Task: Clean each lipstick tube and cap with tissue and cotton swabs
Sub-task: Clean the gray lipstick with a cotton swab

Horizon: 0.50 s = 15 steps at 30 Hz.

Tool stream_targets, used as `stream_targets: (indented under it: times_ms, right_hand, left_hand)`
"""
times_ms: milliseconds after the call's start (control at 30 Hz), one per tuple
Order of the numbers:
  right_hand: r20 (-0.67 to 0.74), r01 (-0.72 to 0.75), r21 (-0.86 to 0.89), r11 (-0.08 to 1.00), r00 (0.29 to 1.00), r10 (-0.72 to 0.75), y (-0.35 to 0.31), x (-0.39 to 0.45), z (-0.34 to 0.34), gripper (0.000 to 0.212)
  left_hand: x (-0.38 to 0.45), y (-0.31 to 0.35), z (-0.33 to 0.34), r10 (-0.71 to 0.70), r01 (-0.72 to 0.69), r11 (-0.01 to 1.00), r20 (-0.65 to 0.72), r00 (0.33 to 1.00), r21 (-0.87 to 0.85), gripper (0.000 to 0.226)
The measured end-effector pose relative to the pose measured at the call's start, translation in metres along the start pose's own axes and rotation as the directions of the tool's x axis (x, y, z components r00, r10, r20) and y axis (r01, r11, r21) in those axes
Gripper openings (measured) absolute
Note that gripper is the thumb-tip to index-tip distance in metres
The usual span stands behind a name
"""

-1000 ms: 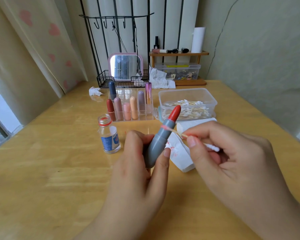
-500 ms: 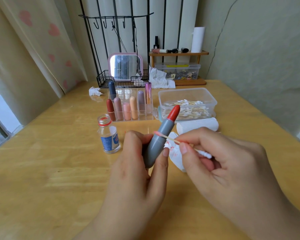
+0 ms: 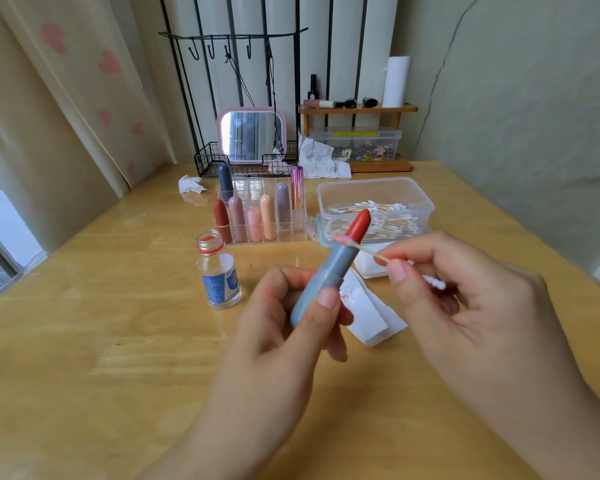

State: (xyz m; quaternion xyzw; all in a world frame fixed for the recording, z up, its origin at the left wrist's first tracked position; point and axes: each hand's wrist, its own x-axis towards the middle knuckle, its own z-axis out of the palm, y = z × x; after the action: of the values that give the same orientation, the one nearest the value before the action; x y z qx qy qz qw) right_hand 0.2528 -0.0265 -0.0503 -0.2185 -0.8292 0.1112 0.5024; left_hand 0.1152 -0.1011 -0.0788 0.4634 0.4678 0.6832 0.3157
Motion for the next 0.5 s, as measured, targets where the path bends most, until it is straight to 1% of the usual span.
stream_targets:
  times_ms: [67,167,233,300,367,433,500]
  right_hand:
    - [0.035,0.019,0.006,1.0,0.999,-0.019,0.0013,-0.0016,0.0015,0.017]
    - [0.048,0.041,0.003,0.999,0.998,-0.041,0.001,-0.0023,0.0027,0.017]
    - [0.01,0.025,-0.012,1.0,1.0,-0.025,0.002,-0.0008,0.0005,0.017]
    - [-0.01,0.006,-0.001,1.0,1.0,-0.006,0.0037,0.0003,-0.0013,0.017]
    - [0.009,0.016,0.027,1.0,1.0,-0.016,0.0043,0.0001,-0.0011,0.016]
    - [0.037,0.032,0.04,0.999,0.999,-0.034,0.0036,-0.001,0.0006,0.016]
    - [0.048,0.038,0.042,0.998,0.998,-0.04,0.0029,-0.0017,0.0018,0.016]
  left_hand:
    - [0.0019,0.0001,-0.0008,-0.064,0.072,0.986,0.056,0.996,-0.148,0.029]
    - [0.0051,0.001,0.0001,-0.126,0.143,0.952,0.08,0.989,-0.27,0.022]
    - [0.0056,0.0021,0.0024,-0.19,0.207,0.903,0.083,0.978,-0.377,0.03]
    - [0.0058,0.0025,0.0031,-0.232,0.255,0.832,0.11,0.967,-0.493,0.035]
    - [0.0068,0.0034,0.0028,-0.232,0.278,0.774,0.155,0.96,-0.569,0.031]
    - [0.0079,0.0026,0.0004,-0.201,0.287,0.729,0.206,0.958,-0.621,0.026]
    - [0.0079,0.0005,-0.0021,-0.16,0.289,0.725,0.254,0.954,-0.626,0.025]
